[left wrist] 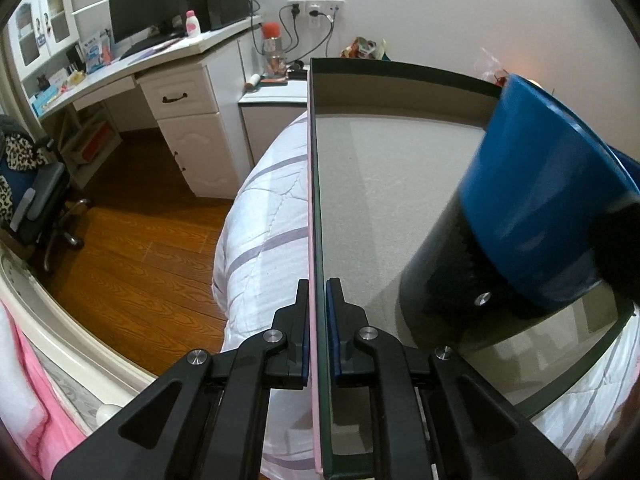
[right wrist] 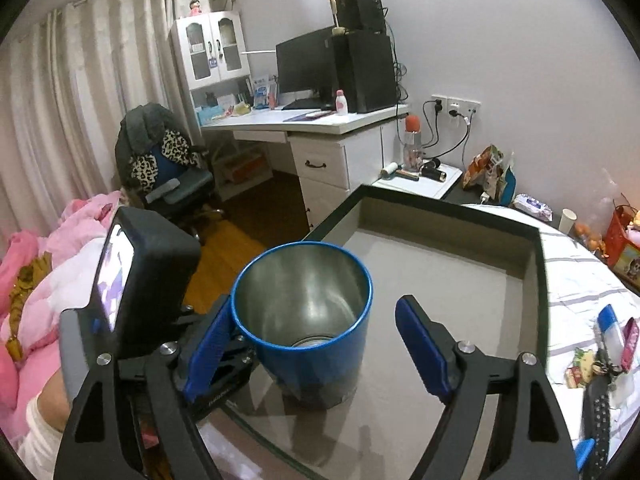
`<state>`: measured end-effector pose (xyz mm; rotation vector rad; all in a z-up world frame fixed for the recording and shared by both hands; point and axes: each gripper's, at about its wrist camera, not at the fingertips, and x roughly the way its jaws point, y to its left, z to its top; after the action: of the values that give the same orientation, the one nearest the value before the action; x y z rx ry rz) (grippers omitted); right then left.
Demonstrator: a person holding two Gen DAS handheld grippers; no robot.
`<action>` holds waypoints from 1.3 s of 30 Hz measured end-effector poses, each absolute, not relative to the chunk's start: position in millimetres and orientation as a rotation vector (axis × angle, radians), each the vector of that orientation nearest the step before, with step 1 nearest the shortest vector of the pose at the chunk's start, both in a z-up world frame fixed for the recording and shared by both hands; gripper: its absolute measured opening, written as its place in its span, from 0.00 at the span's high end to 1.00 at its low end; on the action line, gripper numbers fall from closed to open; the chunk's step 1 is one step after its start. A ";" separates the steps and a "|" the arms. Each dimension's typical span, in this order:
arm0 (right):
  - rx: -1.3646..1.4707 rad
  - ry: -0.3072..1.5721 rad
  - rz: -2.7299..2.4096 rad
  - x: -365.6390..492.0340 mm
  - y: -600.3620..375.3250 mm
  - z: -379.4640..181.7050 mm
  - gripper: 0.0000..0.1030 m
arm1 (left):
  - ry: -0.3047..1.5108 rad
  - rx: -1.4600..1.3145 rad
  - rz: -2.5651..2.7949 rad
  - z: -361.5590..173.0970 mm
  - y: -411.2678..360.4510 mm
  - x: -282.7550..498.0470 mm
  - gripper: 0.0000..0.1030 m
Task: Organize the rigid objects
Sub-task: 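Lift the blue tumbler with the right tool, lower it into the tray, release, then move the open right tool to the black comb beside the highlighter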
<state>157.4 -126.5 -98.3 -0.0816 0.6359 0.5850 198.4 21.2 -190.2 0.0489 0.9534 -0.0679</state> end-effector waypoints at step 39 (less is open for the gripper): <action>0.185 0.572 -0.160 83.2 -324.3 -88.9 0.19 | 0.961 0.064 -0.013 -191.0 22.7 199.6 0.93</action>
<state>83.2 -324.3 -88.9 0.1854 0.5719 -0.1602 199.6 22.7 -191.0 0.0636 0.9615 -0.0135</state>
